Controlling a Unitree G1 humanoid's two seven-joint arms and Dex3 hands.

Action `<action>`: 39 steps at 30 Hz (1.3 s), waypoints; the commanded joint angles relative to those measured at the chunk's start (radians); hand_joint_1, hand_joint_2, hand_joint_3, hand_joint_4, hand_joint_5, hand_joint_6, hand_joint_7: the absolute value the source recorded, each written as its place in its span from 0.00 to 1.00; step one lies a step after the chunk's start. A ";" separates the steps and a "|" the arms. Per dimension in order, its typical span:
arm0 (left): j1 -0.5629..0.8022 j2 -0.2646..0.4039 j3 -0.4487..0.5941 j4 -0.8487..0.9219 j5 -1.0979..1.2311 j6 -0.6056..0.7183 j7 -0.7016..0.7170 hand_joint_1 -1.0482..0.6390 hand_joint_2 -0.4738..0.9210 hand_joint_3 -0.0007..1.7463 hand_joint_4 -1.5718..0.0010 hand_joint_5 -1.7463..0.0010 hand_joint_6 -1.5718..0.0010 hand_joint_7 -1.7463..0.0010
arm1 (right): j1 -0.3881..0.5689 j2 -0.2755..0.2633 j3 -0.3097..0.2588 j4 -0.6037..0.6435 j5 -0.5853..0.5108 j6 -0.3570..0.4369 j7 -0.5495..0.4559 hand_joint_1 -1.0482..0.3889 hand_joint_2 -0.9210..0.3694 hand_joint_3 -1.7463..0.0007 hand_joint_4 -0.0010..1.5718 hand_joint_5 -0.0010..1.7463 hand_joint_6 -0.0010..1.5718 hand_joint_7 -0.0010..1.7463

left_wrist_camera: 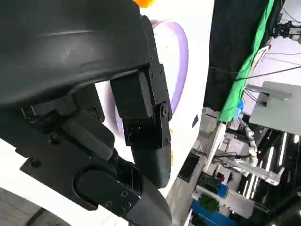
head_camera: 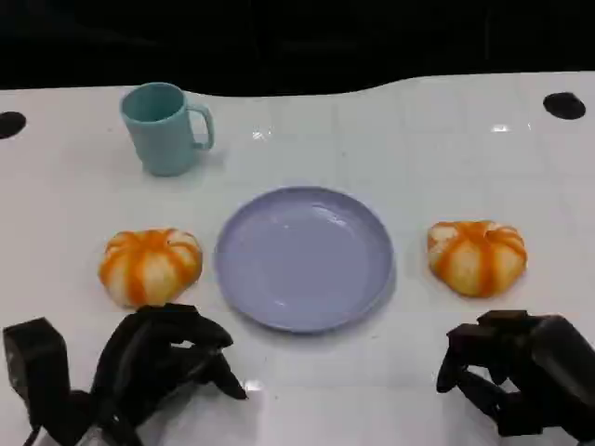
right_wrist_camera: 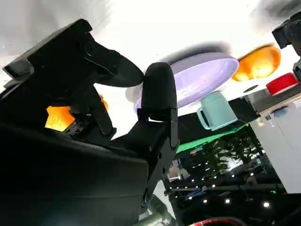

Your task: Grasp the bread from the table and place it into the plate.

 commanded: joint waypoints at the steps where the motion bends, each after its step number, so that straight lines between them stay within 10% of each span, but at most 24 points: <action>1: 0.001 0.017 0.003 -0.004 -0.004 0.004 -0.005 0.00 0.84 0.00 0.00 0.66 0.00 0.87 | -0.004 -0.010 -0.001 -0.002 0.009 -0.001 -0.004 0.63 0.39 0.36 0.54 0.99 0.53 0.69; 19: 0.000 0.016 0.005 0.000 -0.004 0.002 -0.005 0.00 0.84 0.00 0.00 0.66 0.00 0.87 | -0.005 -0.009 -0.002 -0.002 0.014 -0.005 -0.003 0.63 0.38 0.36 0.54 0.97 0.52 0.69; 34: -0.004 0.015 0.006 0.007 -0.001 -0.007 -0.002 0.00 0.84 0.00 0.00 0.66 0.00 0.87 | 0.009 -0.008 -0.036 -0.062 0.044 -0.011 -0.019 0.57 0.19 0.72 0.39 0.72 0.46 0.30; 39: -0.004 0.015 0.005 0.005 -0.002 -0.005 -0.003 0.00 0.84 0.00 0.00 0.66 0.00 0.87 | 0.022 -0.017 -0.057 -0.101 0.072 -0.006 0.008 0.47 0.01 0.95 0.30 0.46 0.39 0.16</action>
